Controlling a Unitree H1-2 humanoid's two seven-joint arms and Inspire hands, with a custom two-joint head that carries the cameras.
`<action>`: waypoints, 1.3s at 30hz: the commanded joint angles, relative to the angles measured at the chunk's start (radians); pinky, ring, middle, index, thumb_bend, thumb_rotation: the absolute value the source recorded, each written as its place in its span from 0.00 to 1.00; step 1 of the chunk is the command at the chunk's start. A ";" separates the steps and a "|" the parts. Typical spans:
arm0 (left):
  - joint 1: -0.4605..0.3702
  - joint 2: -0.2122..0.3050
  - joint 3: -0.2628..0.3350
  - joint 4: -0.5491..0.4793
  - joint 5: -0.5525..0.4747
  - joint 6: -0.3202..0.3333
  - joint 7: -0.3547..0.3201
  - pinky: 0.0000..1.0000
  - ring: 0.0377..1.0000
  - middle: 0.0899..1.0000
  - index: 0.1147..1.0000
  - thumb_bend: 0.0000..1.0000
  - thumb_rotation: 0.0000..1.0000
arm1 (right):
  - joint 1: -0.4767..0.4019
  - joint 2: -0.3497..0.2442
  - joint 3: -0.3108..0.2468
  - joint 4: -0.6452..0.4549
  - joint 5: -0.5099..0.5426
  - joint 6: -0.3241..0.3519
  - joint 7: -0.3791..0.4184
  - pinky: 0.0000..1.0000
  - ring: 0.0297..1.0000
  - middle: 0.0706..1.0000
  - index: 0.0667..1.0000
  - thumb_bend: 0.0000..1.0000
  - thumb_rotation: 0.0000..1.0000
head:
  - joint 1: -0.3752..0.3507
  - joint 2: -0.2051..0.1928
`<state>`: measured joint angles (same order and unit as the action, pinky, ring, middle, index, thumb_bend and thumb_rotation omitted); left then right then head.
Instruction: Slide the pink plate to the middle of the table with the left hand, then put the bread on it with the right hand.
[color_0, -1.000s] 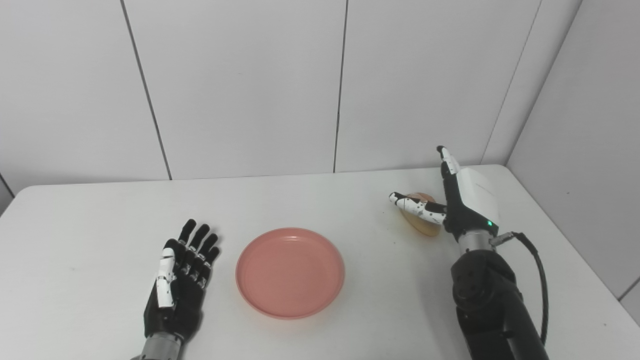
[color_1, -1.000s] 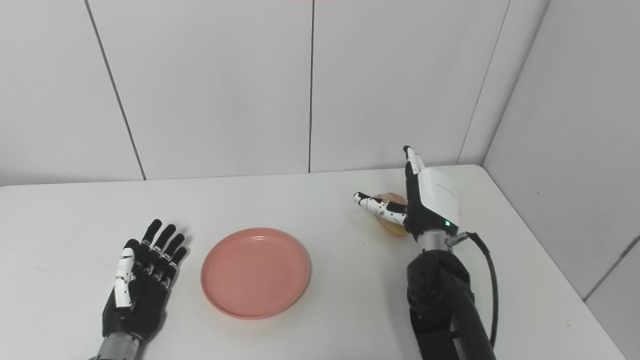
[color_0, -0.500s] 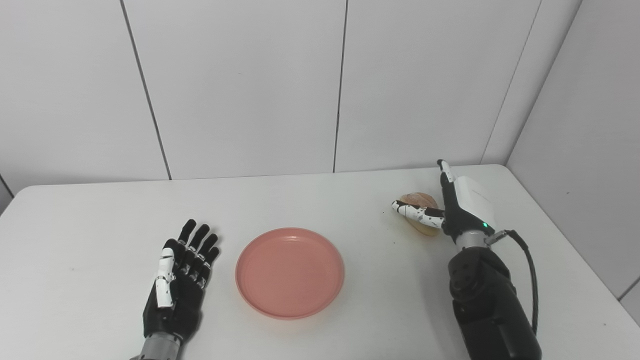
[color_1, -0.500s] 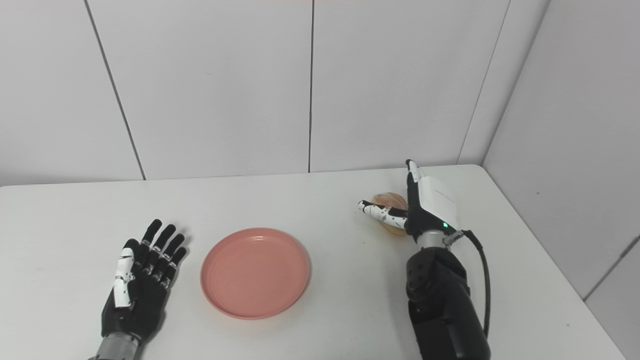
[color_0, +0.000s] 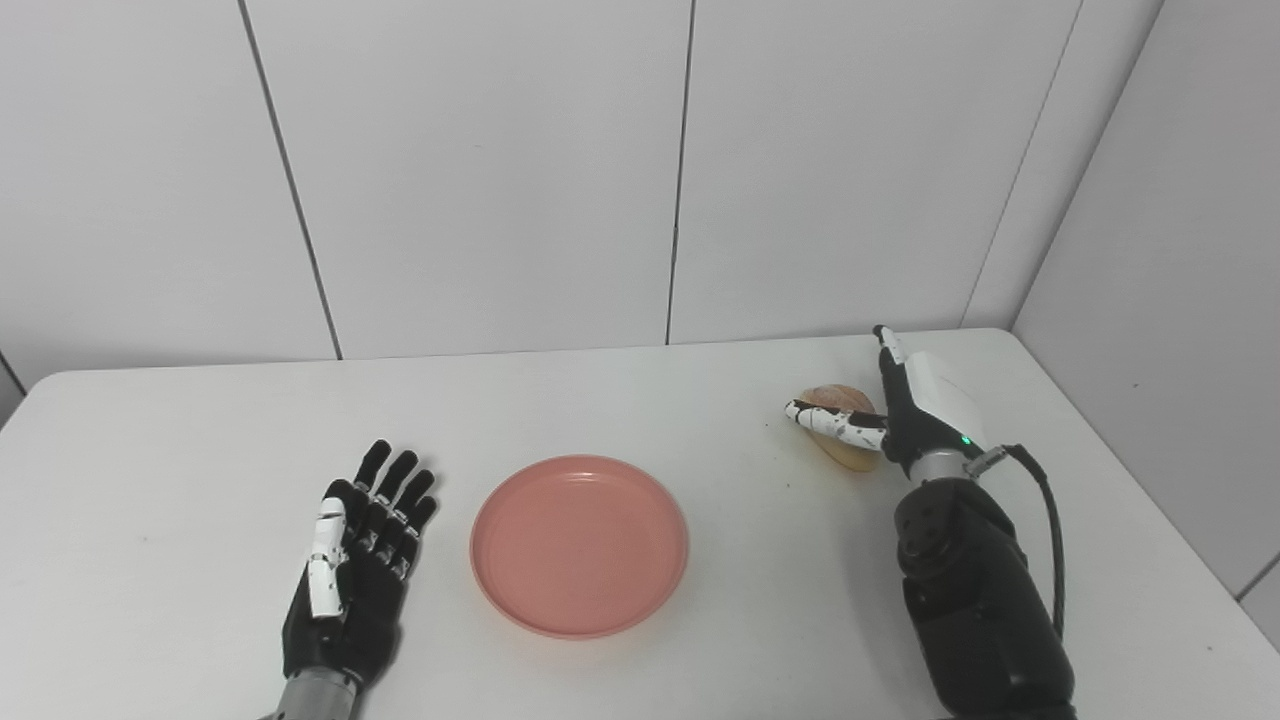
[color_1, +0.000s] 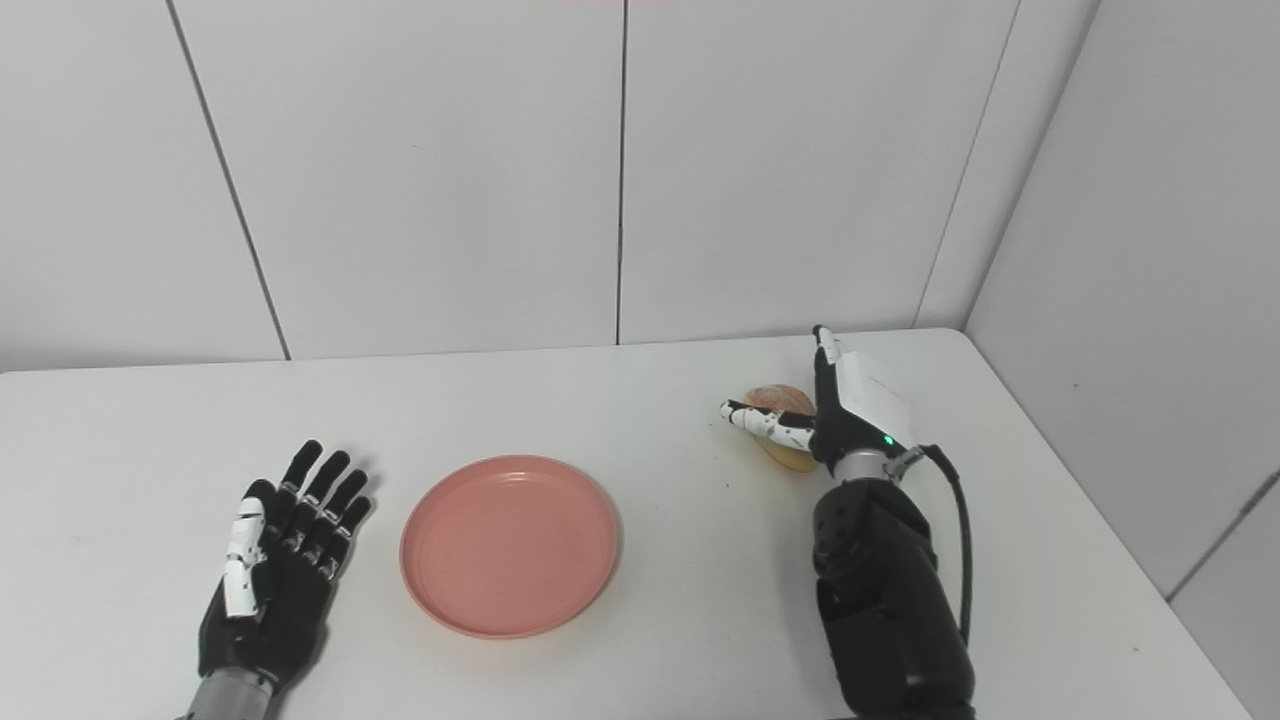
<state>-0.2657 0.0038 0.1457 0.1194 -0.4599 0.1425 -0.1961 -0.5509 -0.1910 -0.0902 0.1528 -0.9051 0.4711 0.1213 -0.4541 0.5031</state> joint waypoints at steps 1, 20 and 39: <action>0.029 0.006 0.005 0.015 0.003 0.053 0.025 0.98 0.93 0.93 0.92 0.30 1.00 | -0.055 -0.025 -0.003 -0.008 -0.007 -0.001 -0.004 0.79 0.92 0.95 0.97 0.87 0.63 | 0.000 0.002; 0.032 0.014 0.002 0.014 0.001 0.054 0.019 0.97 0.92 0.93 0.92 0.31 1.00 | -0.135 -0.042 0.008 0.143 -0.002 -0.001 0.019 0.67 0.82 0.89 0.94 0.88 0.66 | 0.000 0.011; 0.037 0.014 0.001 -0.010 0.004 0.075 0.030 0.96 0.91 0.92 0.91 0.31 1.00 | -0.153 -0.057 0.009 0.210 -0.022 -0.001 0.047 0.65 0.78 0.85 0.92 0.88 0.62 | 0.003 0.024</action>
<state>-0.2564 0.0162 0.1439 0.0926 -0.4596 0.1696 -0.1900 -0.6499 -0.2207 -0.0717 0.3741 -0.9168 0.4717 0.1803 -0.4525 0.5246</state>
